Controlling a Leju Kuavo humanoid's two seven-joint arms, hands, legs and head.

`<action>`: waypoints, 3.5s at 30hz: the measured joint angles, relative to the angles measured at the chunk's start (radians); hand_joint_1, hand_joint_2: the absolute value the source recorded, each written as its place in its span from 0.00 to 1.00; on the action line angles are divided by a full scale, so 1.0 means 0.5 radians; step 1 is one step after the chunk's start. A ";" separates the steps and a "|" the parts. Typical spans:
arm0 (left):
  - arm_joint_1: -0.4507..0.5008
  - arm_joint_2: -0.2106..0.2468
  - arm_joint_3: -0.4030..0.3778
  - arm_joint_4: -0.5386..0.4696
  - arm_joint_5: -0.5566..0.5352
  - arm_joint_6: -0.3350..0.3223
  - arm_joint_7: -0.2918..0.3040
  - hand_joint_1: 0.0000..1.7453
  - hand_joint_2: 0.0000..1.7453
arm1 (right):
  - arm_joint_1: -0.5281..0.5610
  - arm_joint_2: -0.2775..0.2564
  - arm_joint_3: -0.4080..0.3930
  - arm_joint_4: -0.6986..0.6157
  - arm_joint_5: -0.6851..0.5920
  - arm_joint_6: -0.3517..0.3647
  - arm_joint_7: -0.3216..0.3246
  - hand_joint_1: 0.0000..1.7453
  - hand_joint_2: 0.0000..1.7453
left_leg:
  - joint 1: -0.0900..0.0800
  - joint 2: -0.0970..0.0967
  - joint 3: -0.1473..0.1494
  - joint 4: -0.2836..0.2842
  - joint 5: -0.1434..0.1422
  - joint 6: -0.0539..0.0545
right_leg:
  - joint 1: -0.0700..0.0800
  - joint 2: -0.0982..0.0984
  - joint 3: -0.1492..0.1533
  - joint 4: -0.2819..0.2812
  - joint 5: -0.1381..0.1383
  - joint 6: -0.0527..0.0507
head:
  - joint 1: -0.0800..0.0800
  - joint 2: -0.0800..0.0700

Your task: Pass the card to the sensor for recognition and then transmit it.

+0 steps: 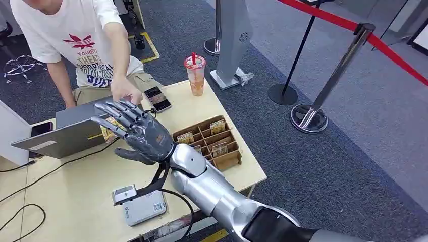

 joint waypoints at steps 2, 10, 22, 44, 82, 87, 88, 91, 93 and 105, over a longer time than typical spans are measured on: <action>0.000 0.002 0.000 0.001 -0.002 -0.002 -0.001 0.00 0.00 | -0.004 0.000 -0.009 0.011 0.061 0.000 0.016 0.00 1.00 | 0.000 0.000 0.000 0.000 0.000 0.000 | 0.000 0.000 0.000 0.000 0.000 0.000 | 0.000 0.000; 0.000 0.005 0.000 0.018 -0.001 0.000 -0.001 0.00 0.00 | -0.053 -0.005 -0.025 0.111 0.099 0.000 0.084 0.47 1.00 | 0.000 0.000 0.000 0.000 0.000 0.000 | 0.000 0.000 0.000 0.000 0.000 0.000 | 0.000 0.000; 0.000 0.005 0.000 0.028 0.004 0.021 -0.030 0.00 0.00 | -0.079 -0.025 -0.023 0.202 0.035 -0.001 0.123 1.00 1.00 | 0.000 0.000 0.000 0.000 0.000 0.000 | 0.000 0.000 0.000 0.000 0.000 0.000 | 0.000 0.000; -0.001 0.005 0.000 0.029 -0.002 0.024 -0.047 0.00 0.00 | -0.083 -0.061 -0.008 0.206 0.014 -0.001 0.155 1.00 1.00 | 0.000 0.000 0.000 0.000 0.000 0.000 | 0.000 0.000 0.000 0.000 0.000 0.000 | 0.000 0.000; 0.006 0.015 0.005 0.047 0.034 0.008 -0.093 0.00 0.00 | -0.024 -0.417 0.718 -0.091 -2.749 2.012 0.293 1.00 1.00 | 0.000 0.000 0.000 0.000 0.000 0.000 | 0.000 0.000 0.000 0.000 0.000 0.000 | 0.000 0.000; 0.003 0.014 0.018 0.047 0.033 0.009 -0.093 0.00 0.00 | -0.061 -0.418 0.864 0.085 -2.784 2.041 0.316 1.00 1.00 | 0.000 0.000 0.000 0.000 0.000 0.000 | 0.000 0.000 0.000 0.000 0.000 0.000 | 0.000 0.000; 0.003 0.014 0.018 0.047 0.032 0.009 -0.093 0.00 0.00 | -0.071 -0.417 0.891 0.121 -2.785 2.041 0.327 1.00 1.00 | 0.000 0.000 0.000 0.000 0.000 0.000 | 0.000 0.000 0.000 0.000 0.000 0.000 | 0.000 0.000; 0.002 0.014 0.019 0.047 0.025 0.009 -0.093 0.00 0.00 | -0.100 -0.407 0.964 0.237 -2.817 2.043 0.359 1.00 1.00 | 0.000 0.000 0.000 0.000 0.000 0.000 | 0.000 0.000 0.000 0.000 0.000 0.000 | 0.000 0.000; 0.003 0.015 0.019 0.047 0.021 0.009 -0.093 0.00 0.00 | -0.107 -0.403 1.001 0.298 -2.819 2.036 0.371 1.00 1.00 | 0.000 -0.001 0.000 0.000 0.000 0.000 | 0.000 -0.001 0.000 0.000 0.000 0.000 | 0.000 0.000; 0.006 0.017 0.019 0.050 -0.009 -0.004 -0.083 0.00 0.00 | -0.123 -0.401 1.101 0.565 -2.884 1.925 0.363 1.00 1.00 | 0.000 0.000 0.000 0.000 0.000 0.000 | 0.000 0.000 0.000 0.000 0.000 0.000 | 0.000 0.000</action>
